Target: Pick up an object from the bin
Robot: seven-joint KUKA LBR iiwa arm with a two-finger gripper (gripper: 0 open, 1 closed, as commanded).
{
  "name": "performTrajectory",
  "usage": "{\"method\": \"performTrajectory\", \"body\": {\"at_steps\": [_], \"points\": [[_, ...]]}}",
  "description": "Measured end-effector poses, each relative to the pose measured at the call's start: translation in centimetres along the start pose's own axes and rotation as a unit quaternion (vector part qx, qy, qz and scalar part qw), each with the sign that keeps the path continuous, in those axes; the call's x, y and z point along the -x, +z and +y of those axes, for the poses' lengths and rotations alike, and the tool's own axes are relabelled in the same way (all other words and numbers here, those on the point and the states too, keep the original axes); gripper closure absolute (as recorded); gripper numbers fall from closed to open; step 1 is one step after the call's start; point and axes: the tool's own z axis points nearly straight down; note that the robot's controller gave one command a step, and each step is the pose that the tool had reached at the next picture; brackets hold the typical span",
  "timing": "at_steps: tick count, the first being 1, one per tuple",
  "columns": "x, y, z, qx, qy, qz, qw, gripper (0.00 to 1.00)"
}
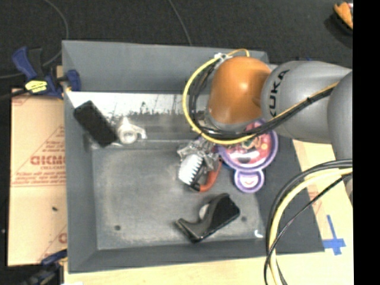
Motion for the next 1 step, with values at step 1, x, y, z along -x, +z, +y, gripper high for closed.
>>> {"method": "performTrajectory", "body": {"at_steps": [1], "points": [[0.00,0.00,0.00,0.000,0.000,0.0000,1.0000,1.00]]}}
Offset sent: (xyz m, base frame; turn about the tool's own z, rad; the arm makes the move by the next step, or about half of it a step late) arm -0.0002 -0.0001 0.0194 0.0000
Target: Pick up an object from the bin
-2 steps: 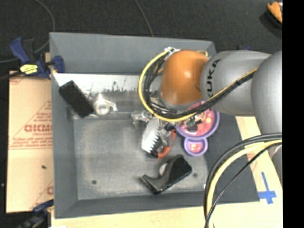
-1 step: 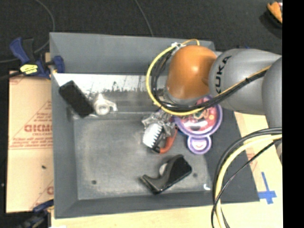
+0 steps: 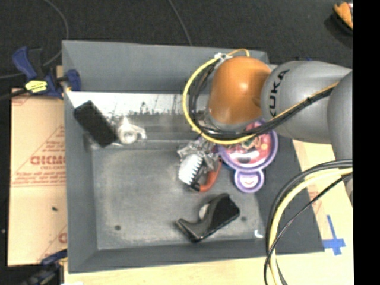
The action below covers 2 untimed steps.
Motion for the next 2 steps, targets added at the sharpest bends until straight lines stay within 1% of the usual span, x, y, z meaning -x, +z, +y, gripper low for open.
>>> {"method": "performTrajectory", "body": {"at_steps": [2], "points": [[-0.02,-0.66,0.06,0.000,0.001,-0.0009,1.0000,1.00]]}}
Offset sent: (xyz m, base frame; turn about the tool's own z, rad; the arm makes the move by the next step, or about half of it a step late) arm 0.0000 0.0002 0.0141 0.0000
